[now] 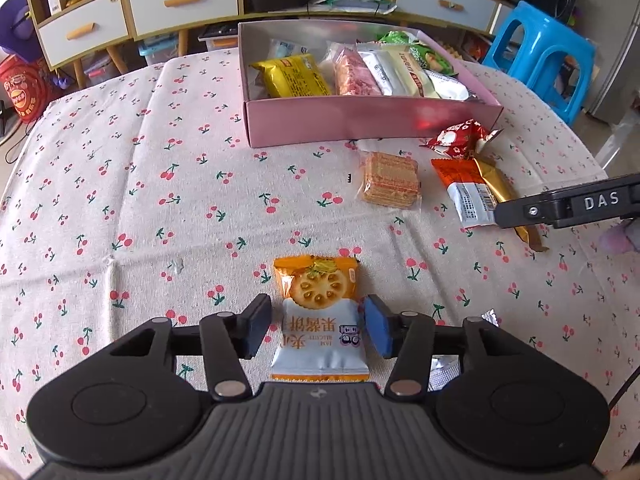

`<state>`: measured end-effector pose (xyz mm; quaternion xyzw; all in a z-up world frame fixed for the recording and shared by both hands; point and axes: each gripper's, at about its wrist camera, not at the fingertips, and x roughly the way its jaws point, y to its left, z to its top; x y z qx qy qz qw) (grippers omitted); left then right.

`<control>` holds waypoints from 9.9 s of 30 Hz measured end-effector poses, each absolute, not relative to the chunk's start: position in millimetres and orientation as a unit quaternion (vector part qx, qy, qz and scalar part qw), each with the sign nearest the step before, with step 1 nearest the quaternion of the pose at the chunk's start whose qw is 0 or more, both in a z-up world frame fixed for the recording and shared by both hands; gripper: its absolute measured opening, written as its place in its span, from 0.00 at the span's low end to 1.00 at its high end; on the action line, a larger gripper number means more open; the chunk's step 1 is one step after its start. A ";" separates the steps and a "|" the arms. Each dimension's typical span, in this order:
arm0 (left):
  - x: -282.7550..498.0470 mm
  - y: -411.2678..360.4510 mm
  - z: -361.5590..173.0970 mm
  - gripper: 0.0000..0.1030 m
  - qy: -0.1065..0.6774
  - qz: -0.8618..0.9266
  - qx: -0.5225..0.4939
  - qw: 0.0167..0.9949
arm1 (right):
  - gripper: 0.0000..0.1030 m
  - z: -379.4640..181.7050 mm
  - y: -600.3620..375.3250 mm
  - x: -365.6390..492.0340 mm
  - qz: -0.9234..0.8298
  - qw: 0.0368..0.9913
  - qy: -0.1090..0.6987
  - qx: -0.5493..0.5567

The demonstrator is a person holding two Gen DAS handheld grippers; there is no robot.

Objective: Organize snacks
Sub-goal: 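Grasp the lotus biscuit pack with the left tool while the right tool grasps the gold bar, then carry both snacks into the pink box and open both tools, then move both tools back over the remaining snacks, then grasp the small silver pack with the left tool, then grasp the orange-and-white pack with the right tool, then lift both held packs and carry them over the pink box, then lower both packs into the pink box and open both tools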

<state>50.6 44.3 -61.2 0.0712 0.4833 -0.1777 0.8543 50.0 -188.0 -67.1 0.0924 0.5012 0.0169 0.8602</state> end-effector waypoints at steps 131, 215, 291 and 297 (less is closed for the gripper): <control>161.2 2.4 7.6 0.98 0.368 -0.176 0.004 0.913 | 0.82 14.7 -223.6 158.2 0.060 0.882 0.408 0.229; 48.9 45.0 -64.6 0.47 0.396 -0.165 0.061 0.901 | 0.99 -96.0 -147.3 45.9 0.059 0.908 0.414 -0.023; 181.3 2.2 -41.5 0.26 0.383 -0.196 -0.032 0.902 | 0.38 -49.6 -249.5 159.9 0.009 0.895 0.381 0.233; 181.5 0.9 -39.5 0.37 0.389 -0.198 -0.037 0.899 | 0.47 -46.9 -253.8 159.1 0.008 0.893 0.377 0.248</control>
